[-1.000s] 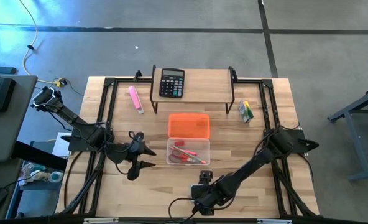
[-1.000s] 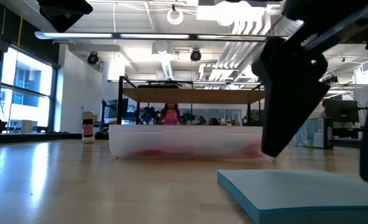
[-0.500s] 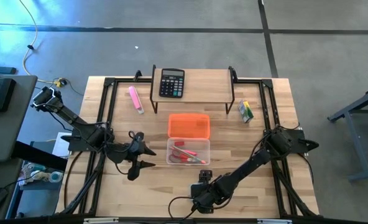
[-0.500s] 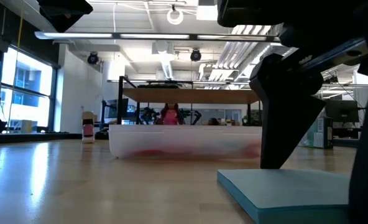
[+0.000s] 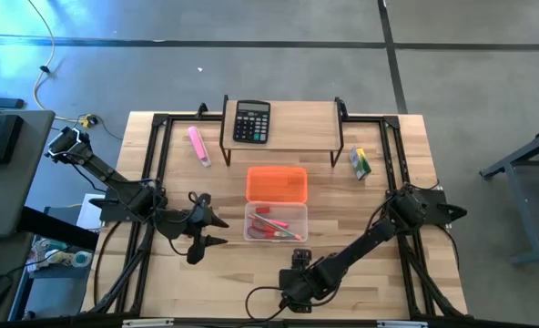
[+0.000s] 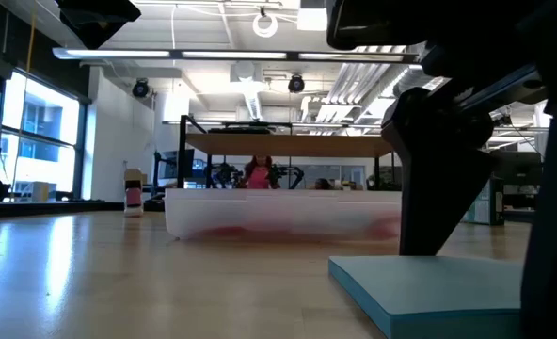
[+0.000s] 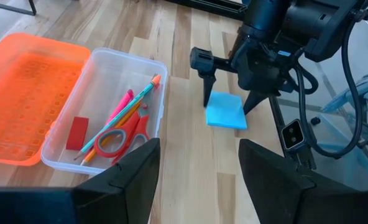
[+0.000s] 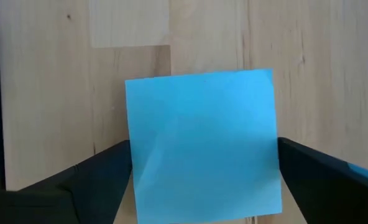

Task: Pack school essentials
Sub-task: Put the blue sticky notes into the supply box

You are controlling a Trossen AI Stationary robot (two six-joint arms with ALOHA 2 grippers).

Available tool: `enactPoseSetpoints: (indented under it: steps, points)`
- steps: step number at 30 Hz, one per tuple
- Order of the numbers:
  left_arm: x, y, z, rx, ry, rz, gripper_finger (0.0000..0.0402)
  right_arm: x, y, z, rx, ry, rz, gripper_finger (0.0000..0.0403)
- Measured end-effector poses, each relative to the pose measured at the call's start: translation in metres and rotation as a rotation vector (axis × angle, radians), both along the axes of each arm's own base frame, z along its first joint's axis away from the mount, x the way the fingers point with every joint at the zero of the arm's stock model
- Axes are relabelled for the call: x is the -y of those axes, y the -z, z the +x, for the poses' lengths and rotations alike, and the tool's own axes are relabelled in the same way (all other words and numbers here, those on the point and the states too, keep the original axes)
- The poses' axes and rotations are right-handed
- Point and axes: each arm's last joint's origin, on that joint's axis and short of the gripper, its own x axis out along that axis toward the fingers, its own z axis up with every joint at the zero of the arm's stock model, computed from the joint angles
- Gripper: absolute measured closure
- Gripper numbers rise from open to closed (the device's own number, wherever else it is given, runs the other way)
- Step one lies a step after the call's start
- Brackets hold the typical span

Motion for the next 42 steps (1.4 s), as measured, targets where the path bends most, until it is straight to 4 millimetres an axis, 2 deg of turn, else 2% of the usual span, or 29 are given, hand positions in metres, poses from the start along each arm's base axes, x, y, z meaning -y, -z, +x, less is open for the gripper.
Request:
enactPoseSetpoints:
  steps: [7,14,20,28,33,42]
  points:
    - [0.0,0.0,0.0,0.0,0.0,0.0,0.0193,0.0,0.001,0.0,-0.002,0.01,-0.003,0.0057]
    - [0.0,0.0,0.0,0.0,0.0,0.0,0.0193,0.001,-0.003,-0.001,0.007,0.038,0.006,0.0061]
    - [0.0,0.0,0.0,0.0,0.0,0.0,0.0193,0.004,-0.012,-0.003,0.009,0.053,0.008,0.0062]
    - [0.0,0.0,0.0,0.0,0.0,0.0,0.0193,0.009,-0.034,-0.006,0.059,0.084,-0.009,0.0062]
    - [0.0,0.0,0.0,0.0,0.0,0.0,0.0193,0.021,-0.05,-0.007,0.083,0.109,-0.051,0.0062]
    - [0.0,0.0,0.0,0.0,0.0,0.0,0.0193,0.064,-0.075,-0.006,0.045,0.137,-0.19,0.0062]
